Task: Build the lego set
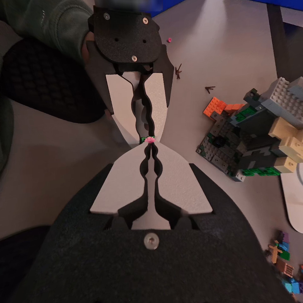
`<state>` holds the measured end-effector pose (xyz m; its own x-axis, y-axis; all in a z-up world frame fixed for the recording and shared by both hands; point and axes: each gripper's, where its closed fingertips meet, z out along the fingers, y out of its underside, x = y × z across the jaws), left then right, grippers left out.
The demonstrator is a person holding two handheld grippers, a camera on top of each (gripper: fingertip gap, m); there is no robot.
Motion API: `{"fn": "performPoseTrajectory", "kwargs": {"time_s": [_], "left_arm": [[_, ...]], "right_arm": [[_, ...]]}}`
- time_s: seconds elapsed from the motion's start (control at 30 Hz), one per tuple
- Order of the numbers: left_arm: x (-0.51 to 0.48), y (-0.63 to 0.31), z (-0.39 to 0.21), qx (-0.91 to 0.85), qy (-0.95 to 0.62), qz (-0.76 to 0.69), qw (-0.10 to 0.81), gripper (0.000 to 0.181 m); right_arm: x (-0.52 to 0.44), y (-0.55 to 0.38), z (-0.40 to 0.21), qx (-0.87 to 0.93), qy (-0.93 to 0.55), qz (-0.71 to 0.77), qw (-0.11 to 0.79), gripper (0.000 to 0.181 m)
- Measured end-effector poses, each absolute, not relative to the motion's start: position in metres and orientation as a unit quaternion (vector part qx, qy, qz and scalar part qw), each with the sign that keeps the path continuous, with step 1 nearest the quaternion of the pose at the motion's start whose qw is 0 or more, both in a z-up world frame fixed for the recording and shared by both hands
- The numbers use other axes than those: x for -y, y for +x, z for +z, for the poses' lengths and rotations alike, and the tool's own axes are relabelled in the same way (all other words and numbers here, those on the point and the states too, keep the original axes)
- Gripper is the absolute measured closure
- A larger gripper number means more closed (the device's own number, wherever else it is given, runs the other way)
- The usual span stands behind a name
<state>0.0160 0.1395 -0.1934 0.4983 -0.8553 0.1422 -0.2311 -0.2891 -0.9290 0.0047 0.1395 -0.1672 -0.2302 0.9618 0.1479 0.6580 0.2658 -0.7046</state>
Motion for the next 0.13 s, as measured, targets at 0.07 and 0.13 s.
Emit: {"fn": "performPoseTrajectory", "kwargs": {"time_s": [0.07,0.13], "left_arm": [[-0.1393,0.0163,-0.1936,-0.373,-0.73,-0.335,0.465,0.165],[-0.1391,0.0166,-0.1941,-0.374,-0.73,-0.334,0.464,0.165]], "right_arm": [[-0.1391,0.005,-0.1675,0.744,-0.544,0.253,0.295,0.18],[-0.1387,0.0052,-0.1678,0.75,-0.538,0.242,0.299,0.18]]}}
